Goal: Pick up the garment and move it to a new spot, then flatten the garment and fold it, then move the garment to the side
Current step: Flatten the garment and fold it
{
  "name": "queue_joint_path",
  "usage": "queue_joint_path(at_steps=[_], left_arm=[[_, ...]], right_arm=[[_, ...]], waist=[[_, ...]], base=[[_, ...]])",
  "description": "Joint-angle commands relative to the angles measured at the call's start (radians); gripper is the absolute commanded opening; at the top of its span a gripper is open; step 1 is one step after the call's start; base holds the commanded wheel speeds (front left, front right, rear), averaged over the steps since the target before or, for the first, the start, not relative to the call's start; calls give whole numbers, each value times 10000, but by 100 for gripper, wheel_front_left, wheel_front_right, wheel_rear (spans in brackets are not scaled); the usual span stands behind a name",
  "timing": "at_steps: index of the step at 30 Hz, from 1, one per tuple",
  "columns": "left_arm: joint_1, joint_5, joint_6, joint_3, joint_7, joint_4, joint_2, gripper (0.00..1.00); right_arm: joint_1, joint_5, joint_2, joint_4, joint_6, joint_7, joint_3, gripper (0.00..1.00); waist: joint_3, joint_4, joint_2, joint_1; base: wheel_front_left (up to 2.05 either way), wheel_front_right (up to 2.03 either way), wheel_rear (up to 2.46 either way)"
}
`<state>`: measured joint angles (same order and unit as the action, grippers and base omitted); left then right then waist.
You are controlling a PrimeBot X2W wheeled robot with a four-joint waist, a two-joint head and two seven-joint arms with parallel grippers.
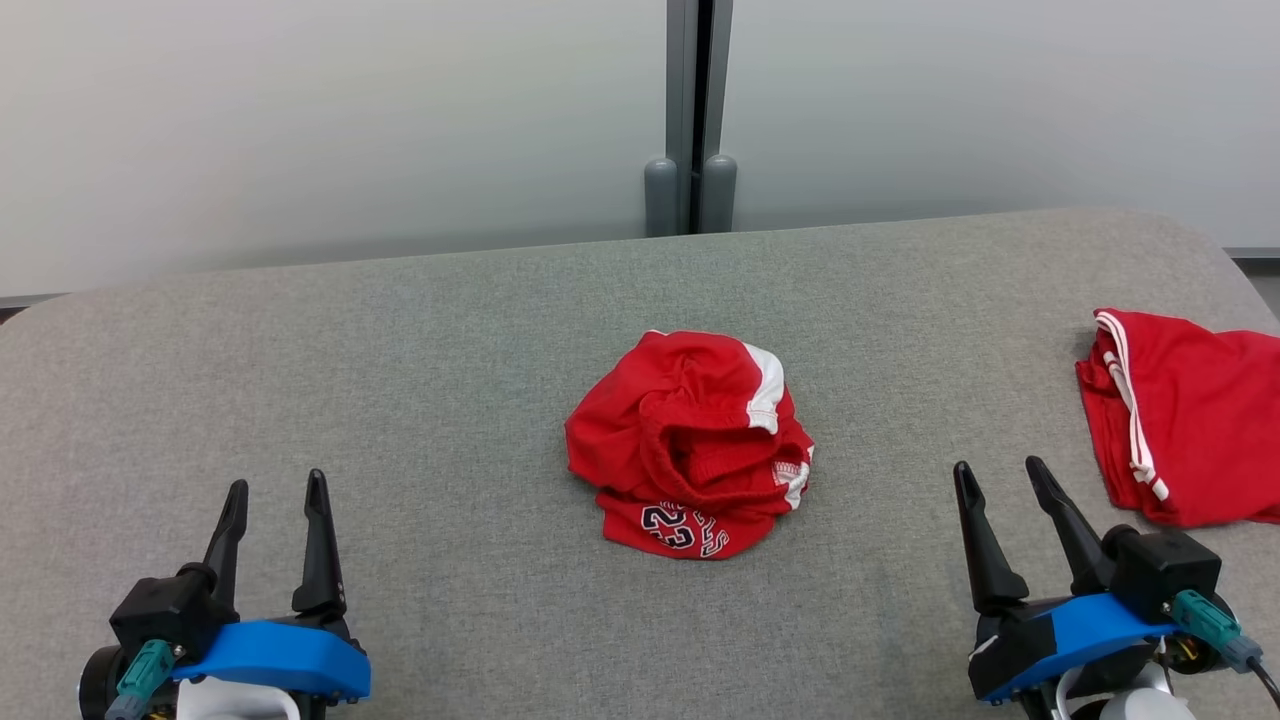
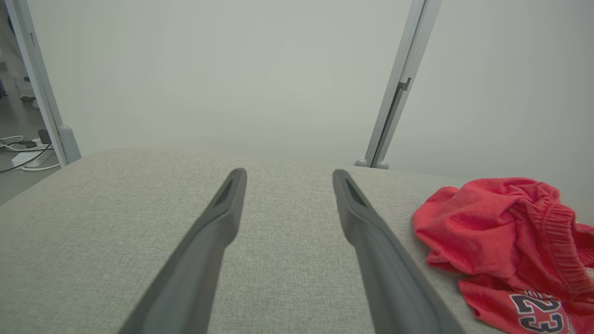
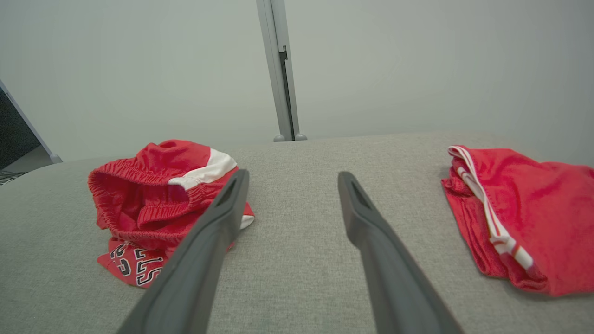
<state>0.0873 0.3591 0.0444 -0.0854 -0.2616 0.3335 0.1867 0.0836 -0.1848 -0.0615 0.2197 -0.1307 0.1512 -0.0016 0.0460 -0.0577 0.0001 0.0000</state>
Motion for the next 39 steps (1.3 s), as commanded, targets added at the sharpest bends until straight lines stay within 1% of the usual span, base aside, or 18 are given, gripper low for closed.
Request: queue_joint_path(at_steps=[1,7,11,13,16,20,23,27,30,34,39], left_arm=[[154,-72,47,21,-44,33,-1,100],[241,-172,101,22,-44,27,-32,100],[612,-288,246,-294,-1,139,-67,100],[879,-362,315,-522,62,189,-173,100],[1366,-552,473,-1118,223,168,-347,100],[1983,-785,716,-2228,625,284,-595,100],[2321,-699,799,-2966,1088,571,-787,100],[2660,-349,861,-3653,1846,1091,-920,100],[2797,-252,862,-3898,2335,1565,-940,100],[3013,-250,284,-3696,2560,2131,-986,100],[3279,-266,-554,-3381,2375,2661,-1072,100]], right_arm=[[61,-54,35,41,-1,93,17,100],[93,-40,39,59,-1,98,54,100],[179,12,39,34,-1,84,92,100],[216,18,36,25,-1,89,131,100],[317,29,43,20,-1,89,213,100],[415,-8,47,58,-1,110,374,100],[523,-52,52,101,-1,152,460,100],[641,-137,72,169,-1,236,587,100],[742,-164,78,257,-1,302,686,100],[769,-180,89,363,-1,385,774,100],[844,-216,97,483,-1,440,886,100]], waist=[[14,-10,-1,0],[65,-53,-1,0],[143,-95,-1,0],[190,-138,-1,0],[278,-227,-1,0],[452,-416,-1,0],[570,-617,-1,0],[721,-937,-1,0],[803,-1160,-1,0],[851,-1442,-1,0],[837,-1725,-1,0]], base=[[0,0,0],[0,0,0],[0,0,0],[0,0,0],[0,0,0],[0,0,0],[0,0,0],[0,0,0],[0,0,0],[0,0,0],[0,0,0]])
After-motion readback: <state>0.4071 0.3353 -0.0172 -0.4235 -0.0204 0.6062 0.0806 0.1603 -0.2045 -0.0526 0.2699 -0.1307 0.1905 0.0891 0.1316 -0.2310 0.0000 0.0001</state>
